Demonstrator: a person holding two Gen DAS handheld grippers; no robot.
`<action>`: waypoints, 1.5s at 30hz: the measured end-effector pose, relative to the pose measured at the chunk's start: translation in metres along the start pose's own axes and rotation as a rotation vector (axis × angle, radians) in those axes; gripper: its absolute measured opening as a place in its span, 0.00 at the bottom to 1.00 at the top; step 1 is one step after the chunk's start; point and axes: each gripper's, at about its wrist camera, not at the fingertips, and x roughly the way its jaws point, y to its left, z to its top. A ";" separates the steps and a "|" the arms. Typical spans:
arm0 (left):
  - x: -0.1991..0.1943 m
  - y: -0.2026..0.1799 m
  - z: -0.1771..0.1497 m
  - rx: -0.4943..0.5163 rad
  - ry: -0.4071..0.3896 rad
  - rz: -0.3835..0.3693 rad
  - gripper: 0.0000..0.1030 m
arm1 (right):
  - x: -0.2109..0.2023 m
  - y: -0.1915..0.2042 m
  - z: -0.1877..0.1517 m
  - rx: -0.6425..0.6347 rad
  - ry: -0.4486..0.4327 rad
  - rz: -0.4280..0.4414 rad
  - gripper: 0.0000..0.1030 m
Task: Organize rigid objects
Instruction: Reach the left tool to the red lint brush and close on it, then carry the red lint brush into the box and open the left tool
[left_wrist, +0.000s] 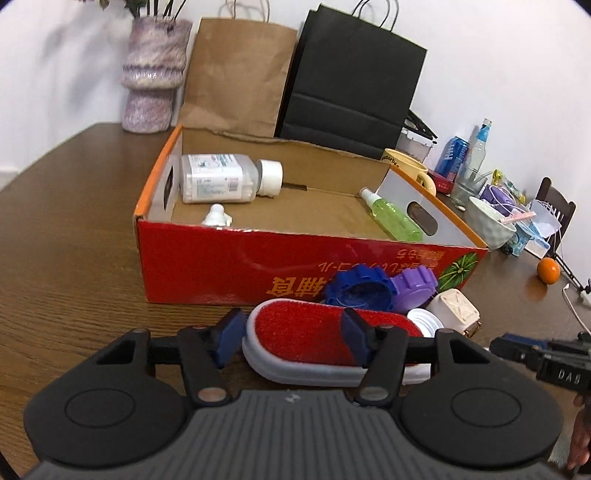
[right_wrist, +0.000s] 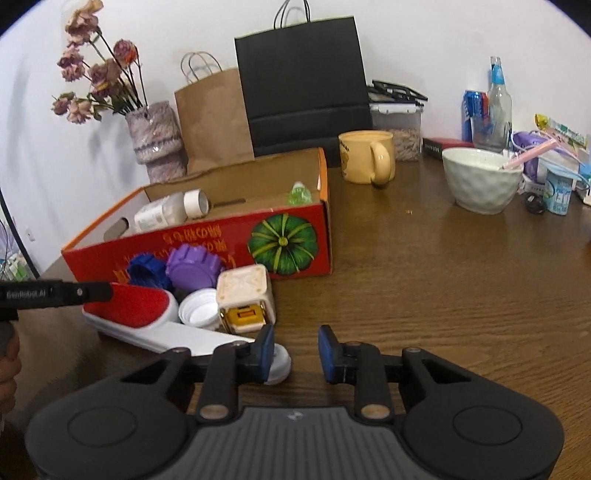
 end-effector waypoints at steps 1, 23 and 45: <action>0.000 0.000 0.000 0.004 -0.004 0.000 0.56 | 0.000 0.000 0.000 0.006 0.003 0.000 0.24; -0.028 -0.018 -0.023 0.030 -0.007 -0.005 0.40 | -0.027 -0.006 -0.018 0.042 0.020 -0.022 0.24; -0.042 -0.032 -0.032 0.021 0.022 -0.036 0.59 | -0.035 -0.027 -0.027 0.098 -0.019 -0.030 0.16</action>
